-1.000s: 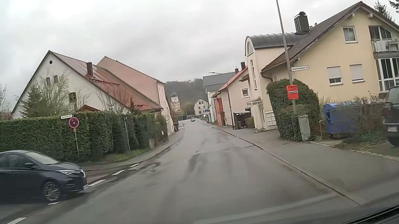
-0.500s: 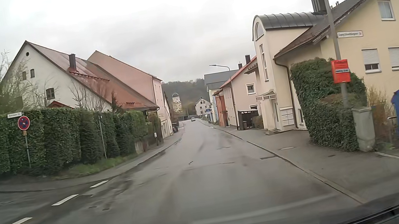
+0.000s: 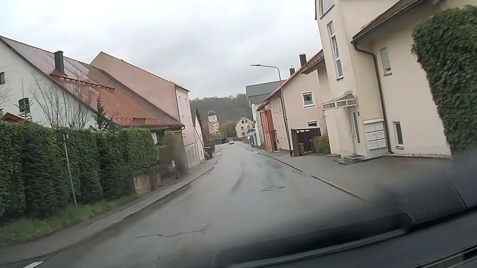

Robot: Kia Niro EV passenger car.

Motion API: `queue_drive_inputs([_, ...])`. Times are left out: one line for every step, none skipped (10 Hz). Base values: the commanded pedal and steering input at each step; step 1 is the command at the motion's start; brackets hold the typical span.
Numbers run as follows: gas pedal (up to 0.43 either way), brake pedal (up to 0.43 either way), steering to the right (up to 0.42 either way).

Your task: Follow the waypoints while adhering to traffic rules and regulations

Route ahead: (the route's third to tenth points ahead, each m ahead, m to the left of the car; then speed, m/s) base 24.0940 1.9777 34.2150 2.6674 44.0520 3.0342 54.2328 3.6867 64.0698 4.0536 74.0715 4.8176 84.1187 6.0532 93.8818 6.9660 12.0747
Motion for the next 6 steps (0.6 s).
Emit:
queue_drive_inputs([0.059, 0.000, -0.007])
queue_drive_inputs([0.067, 0.000, -0.008])
queue_drive_inputs([0.067, 0.000, -0.008])
queue_drive_inputs([0.079, 0.000, -0.008])
queue_drive_inputs([0.079, 0.000, -0.008])
queue_drive_inputs([0.079, 0.000, -0.008])
